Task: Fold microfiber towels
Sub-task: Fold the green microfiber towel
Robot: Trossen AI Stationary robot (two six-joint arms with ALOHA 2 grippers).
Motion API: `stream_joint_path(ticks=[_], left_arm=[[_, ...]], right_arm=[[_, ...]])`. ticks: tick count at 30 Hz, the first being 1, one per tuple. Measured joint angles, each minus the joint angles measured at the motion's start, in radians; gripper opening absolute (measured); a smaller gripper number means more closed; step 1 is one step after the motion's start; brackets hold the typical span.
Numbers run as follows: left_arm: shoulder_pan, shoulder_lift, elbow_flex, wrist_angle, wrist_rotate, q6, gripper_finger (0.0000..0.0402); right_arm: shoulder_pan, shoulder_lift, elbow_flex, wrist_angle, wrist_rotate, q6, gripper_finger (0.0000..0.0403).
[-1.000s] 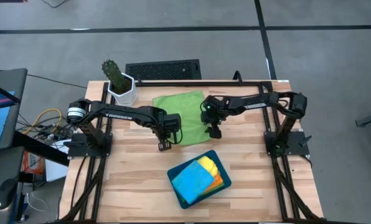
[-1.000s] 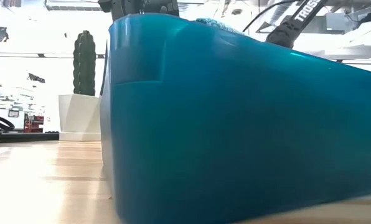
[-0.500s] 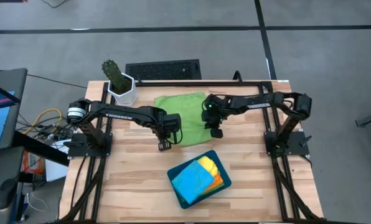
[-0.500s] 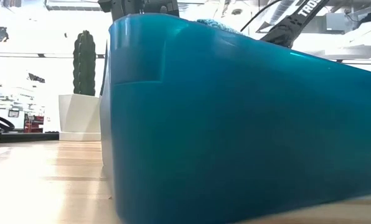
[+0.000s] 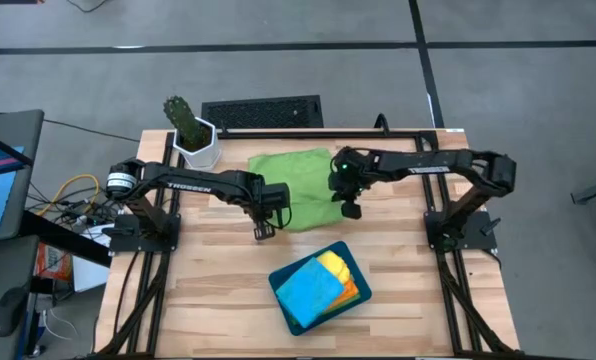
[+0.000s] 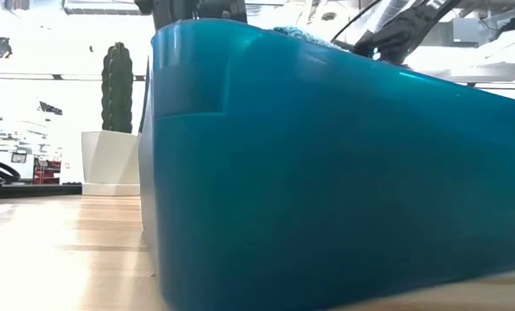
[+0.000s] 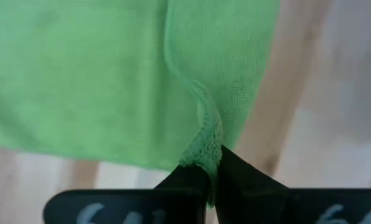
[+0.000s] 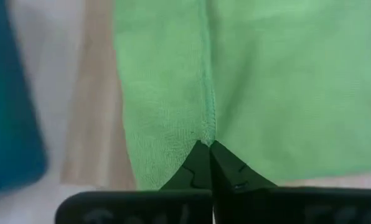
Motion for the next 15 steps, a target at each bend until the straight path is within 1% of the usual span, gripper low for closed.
stream_joint_path(ticks=[4,6,11,15], left_arm=[[0.007,-0.026,0.004,-0.008,-0.085,-0.010,0.0000],[0.020,-0.024,0.004,-0.006,-0.117,0.010,0.0000],[0.091,-0.014,-0.023,0.017,-0.188,0.054,0.0000],[0.159,-0.015,-0.069,0.044,-0.193,0.053,0.0000]], right_arm=[[-0.025,-0.070,0.001,0.006,0.130,0.001,0.0009],[-0.051,-0.076,0.001,0.022,0.168,0.000,0.0009],[-0.118,-0.026,0.001,0.077,0.173,0.001,0.0010],[-0.145,0.044,0.012,0.121,0.173,-0.001,0.0013]])
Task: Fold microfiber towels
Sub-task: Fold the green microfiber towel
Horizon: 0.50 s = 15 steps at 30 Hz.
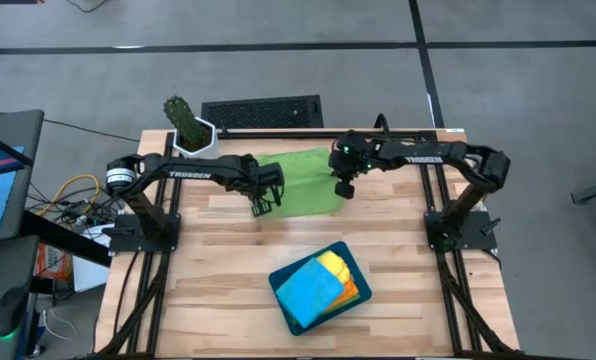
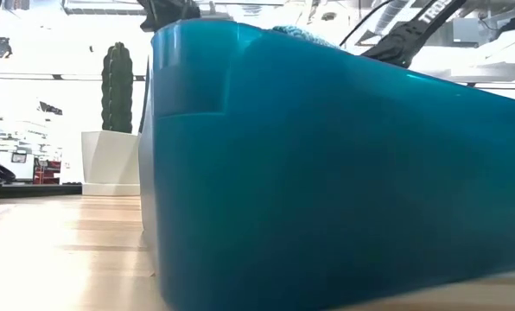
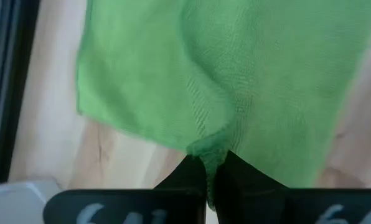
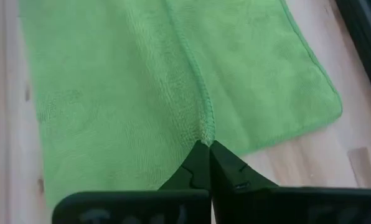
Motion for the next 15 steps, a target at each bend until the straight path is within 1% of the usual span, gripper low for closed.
stream_joint_path(ticks=[2,7,15], left_arm=[[0.032,0.000,-0.025,0.009,0.000,0.008,0.0000],[0.103,0.000,-0.080,0.108,0.000,0.067,0.0000],[0.203,0.000,-0.084,0.198,-0.005,0.133,0.0000]], right_arm=[[-0.007,0.028,0.028,0.002,0.004,-0.009,0.0013],[-0.040,0.087,0.133,-0.023,0.044,-0.063,0.0014],[-0.114,0.184,0.251,-0.064,0.043,-0.094,0.0015]])
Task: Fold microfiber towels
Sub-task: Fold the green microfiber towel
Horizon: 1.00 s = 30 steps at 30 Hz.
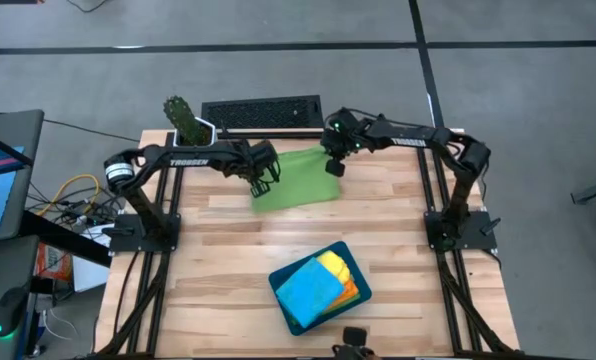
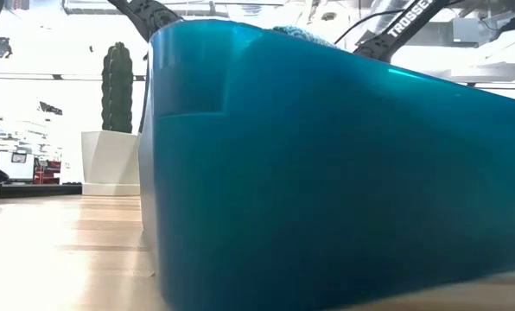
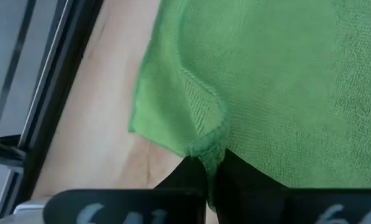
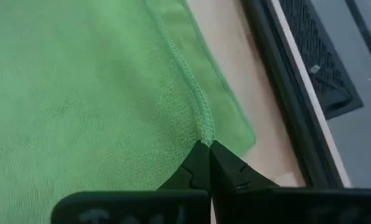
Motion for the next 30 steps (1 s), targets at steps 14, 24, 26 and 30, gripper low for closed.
stream_joint_path(ticks=[14,24,26,30], left_arm=[[0.071,0.006,0.000,0.093,0.080,0.053,0.0000],[0.071,0.006,0.000,0.074,0.084,0.036,0.0027],[0.076,0.006,0.000,0.063,0.081,0.015,0.0049],[0.084,0.006,0.000,0.048,0.103,0.004,0.0101]], right_arm=[[-0.018,0.063,0.032,-0.018,-0.004,-0.020,0.0029],[-0.018,0.062,0.033,0.003,-0.004,-0.027,0.0060],[-0.018,0.062,0.032,0.003,-0.004,-0.026,0.0068],[-0.022,0.062,0.033,0.003,-0.004,-0.026,0.0097]])
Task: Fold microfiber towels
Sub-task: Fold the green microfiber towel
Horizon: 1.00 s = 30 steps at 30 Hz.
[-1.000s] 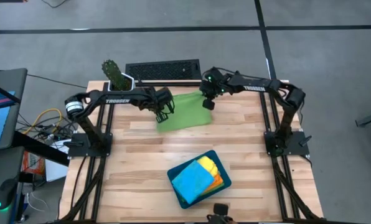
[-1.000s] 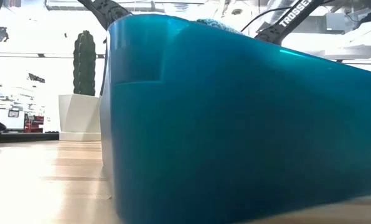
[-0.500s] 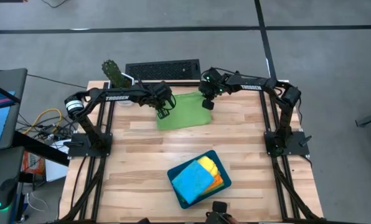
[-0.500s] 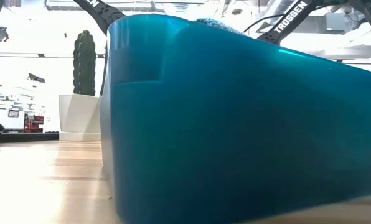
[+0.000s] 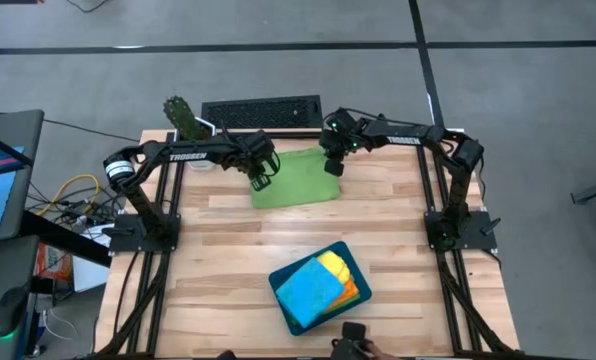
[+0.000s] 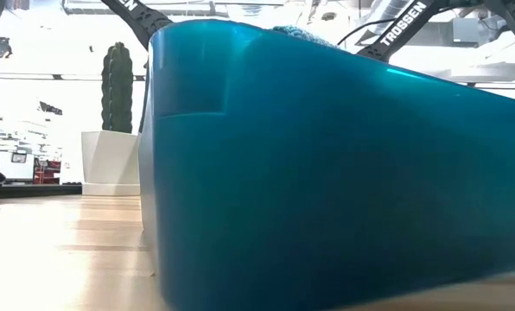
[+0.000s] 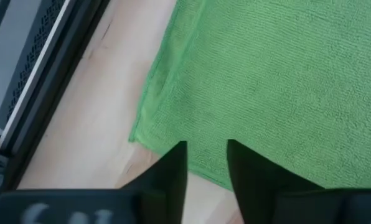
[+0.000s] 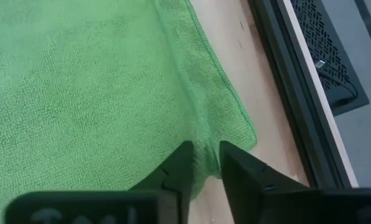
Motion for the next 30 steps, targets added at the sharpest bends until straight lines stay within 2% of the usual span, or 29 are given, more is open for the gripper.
stream_joint_path(ticks=[5,10,13,16,20,23,27,30], left_arm=[[0.010,0.000,0.000,0.006,-0.021,-0.091,0.0151],[0.012,-0.009,0.000,0.144,0.032,-0.086,0.0158],[0.038,0.000,0.000,0.234,0.154,-0.050,0.0152],[0.071,0.022,0.000,0.280,0.315,-0.055,0.0142],[0.065,0.050,-0.001,0.205,0.372,-0.075,0.0120],[0.020,0.053,-0.022,0.163,0.410,-0.076,0.0101],[-0.056,0.022,-0.059,0.155,0.405,-0.110,0.0064],[-0.125,-0.010,-0.099,0.192,0.343,-0.154,0.0034]], right_arm=[[-0.011,-0.004,0.031,-0.045,0.001,0.000,0.0150],[-0.039,-0.055,0.084,-0.050,-0.008,0.000,0.0188],[-0.075,-0.084,0.089,-0.056,-0.023,0.012,0.0199],[-0.120,-0.100,0.089,-0.111,-0.149,0.074,0.0202],[-0.157,-0.103,0.087,-0.254,-0.381,0.144,0.0193],[-0.125,-0.103,0.056,-0.324,-0.521,0.127,0.0178],[-0.042,-0.104,-0.004,-0.340,-0.588,0.099,0.0144],[0.023,-0.103,-0.084,-0.272,-0.585,0.125,0.0106]])
